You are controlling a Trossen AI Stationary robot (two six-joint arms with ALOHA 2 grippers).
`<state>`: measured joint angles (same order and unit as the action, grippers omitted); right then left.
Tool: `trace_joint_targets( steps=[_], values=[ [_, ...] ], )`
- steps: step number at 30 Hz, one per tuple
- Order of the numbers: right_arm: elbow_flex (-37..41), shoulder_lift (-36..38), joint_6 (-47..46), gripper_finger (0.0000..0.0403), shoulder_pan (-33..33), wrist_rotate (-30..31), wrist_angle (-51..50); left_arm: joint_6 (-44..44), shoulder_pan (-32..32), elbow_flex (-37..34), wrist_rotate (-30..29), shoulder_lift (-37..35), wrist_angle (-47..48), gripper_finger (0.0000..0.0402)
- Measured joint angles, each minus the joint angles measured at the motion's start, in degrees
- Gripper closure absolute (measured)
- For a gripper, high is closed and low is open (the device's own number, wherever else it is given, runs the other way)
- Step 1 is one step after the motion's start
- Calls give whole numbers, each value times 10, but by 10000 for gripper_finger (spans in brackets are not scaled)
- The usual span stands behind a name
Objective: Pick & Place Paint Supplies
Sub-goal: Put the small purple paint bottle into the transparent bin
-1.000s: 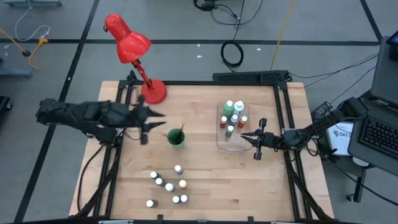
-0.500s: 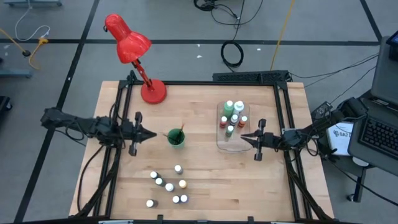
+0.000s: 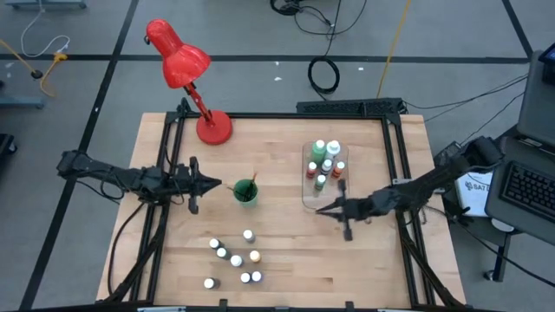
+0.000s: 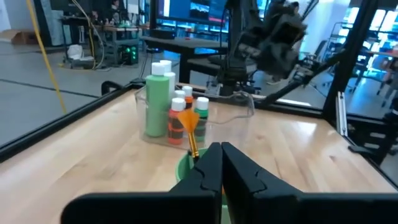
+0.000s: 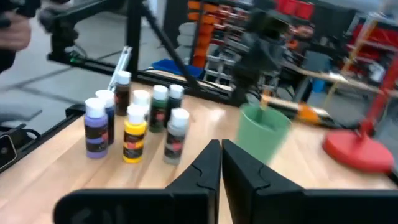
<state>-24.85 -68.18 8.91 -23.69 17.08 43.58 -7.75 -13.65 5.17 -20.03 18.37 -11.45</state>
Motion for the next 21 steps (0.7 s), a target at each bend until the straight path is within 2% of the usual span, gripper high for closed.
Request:
trace_joint_targets(
  steps=[3, 7, 13, 17, 21],
  values=[
    [-77, -83, 41, 395, -3, -45, -1, 1, 0, 0, 0, 0, 7, 398],
    [-180, -199, 46, 375, -14, -113, -1, 3, 0, 0, 0, 0, 8, 385],
    [-313, -345, 19, 280, -41, -129, -5, 12, 0, 0, 2, 0, 7, 394],
    [-402, -419, -30, 208, -58, -109, 3, 0, 0, 0, 17, 0, 12, 398],
    [-480, -496, -53, 159, -70, 2, 2, -15, 0, 0, 36, 0, 20, 385]
  ],
)
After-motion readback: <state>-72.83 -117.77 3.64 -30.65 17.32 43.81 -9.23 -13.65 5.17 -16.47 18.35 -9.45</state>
